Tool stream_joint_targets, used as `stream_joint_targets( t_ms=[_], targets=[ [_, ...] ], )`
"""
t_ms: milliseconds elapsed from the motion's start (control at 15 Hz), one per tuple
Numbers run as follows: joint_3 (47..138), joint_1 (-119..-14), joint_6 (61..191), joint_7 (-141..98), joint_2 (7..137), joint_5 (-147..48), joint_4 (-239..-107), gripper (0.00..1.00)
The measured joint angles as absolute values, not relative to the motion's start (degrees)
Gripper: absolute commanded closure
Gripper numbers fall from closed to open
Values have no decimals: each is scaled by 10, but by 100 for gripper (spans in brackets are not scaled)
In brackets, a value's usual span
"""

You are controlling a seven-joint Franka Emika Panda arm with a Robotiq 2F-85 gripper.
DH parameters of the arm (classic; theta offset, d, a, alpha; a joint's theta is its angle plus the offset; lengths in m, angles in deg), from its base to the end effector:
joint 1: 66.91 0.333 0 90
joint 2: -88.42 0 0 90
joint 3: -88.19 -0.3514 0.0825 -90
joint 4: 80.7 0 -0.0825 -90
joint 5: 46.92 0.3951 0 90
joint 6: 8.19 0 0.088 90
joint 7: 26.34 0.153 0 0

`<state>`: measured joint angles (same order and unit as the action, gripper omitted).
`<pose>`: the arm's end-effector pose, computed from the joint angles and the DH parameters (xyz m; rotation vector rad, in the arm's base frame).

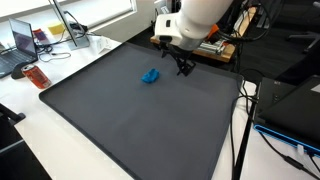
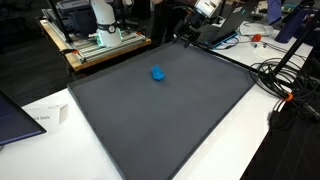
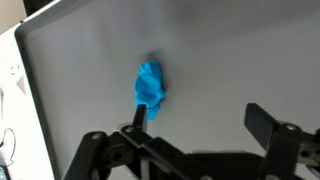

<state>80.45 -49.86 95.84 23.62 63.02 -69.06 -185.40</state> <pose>0.5645 0.2043 0.2542 2.6135 -0.3397 -0.2375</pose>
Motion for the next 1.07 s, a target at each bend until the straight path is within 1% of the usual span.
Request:
stream_joint_targets(
  t_ms=[600,1067],
  targets=[
    [853,-450,942,278,487,-698,-1735,0],
    [888,-411,904,333,436,-727,-1672,0]
  ],
)
